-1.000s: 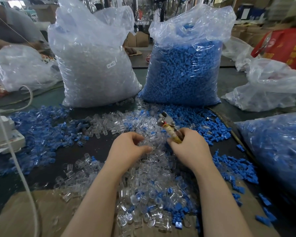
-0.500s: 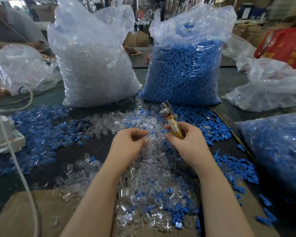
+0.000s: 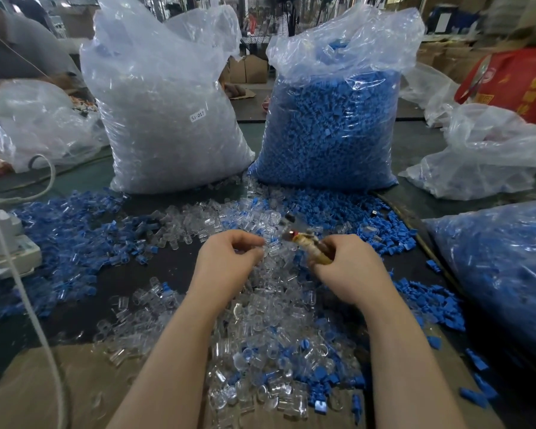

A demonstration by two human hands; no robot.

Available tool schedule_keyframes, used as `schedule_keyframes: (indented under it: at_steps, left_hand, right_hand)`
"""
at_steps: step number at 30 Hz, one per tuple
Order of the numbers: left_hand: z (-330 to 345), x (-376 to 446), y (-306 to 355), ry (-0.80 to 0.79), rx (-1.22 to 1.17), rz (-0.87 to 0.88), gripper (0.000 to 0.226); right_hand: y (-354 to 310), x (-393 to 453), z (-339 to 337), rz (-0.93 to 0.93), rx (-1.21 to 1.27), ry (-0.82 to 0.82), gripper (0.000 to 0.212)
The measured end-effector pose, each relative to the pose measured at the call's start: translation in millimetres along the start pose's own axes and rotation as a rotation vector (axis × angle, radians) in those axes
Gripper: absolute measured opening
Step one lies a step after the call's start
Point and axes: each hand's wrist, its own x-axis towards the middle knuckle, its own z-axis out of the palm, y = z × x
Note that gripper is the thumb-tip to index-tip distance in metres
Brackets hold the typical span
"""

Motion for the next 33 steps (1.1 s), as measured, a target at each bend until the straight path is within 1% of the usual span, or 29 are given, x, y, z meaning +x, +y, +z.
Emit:
schedule_keyframes:
  at_steps: [1,3,9,13,16,20,22,27,33]
  left_hand:
    - [0.2,-0.3,0.6,0.008,-0.011,-0.005,0.015]
    - [0.5,-0.4,1.5,0.016,-0.042,-0.014,0.015]
    - [-1.0,-2.0,1.6,0.019,-0.145,-0.030,0.016]
    - [-3.5,-1.6,0.7,-0.015,-0.199,-0.027,0.021]
    - [-2.6,-2.5,1.9,-0.036,-0.227,-0.014,0.024]
    - [-1.5,-2.5,2.6,-0.029,-0.241,-0.003,0.028]
    - [-1.0,-2.3,2.9,-0.027,-0.242,-0.001,0.029]
    - [-0.7,-2.2,4.2,-0.057,-0.241,-0.004,0.032]
    - [0.0,-2.6,2.7,-0.020,-0.233,-0.011,0.032]
  right_hand:
    - [-2.3,-0.7,0.9,-0.002,-0.037,-0.037,0.016]
    - [-6.5,-0.9,3.5,0.010,-0.107,-0.061,0.013]
    - [-15.1,-3.7,6.9,0.046,-0.201,-0.016,0.014]
    - [-17.8,-2.5,8.8,0.083,-0.210,0.002,0.012]
    - [-19.1,-2.5,11.5,0.096,-0.217,0.002,0.016]
    - [-14.9,-2.8,10.5,0.111,-0.163,0.021,0.018]
    - [-14.0,-2.2,8.9,0.100,-0.182,0.012,0.018]
    - [-19.2,-1.9,12.2,0.106,-0.205,0.003,0.012]
    - [-16.7,-2.2,13.1,0.110,-0.164,0.040,0.014]
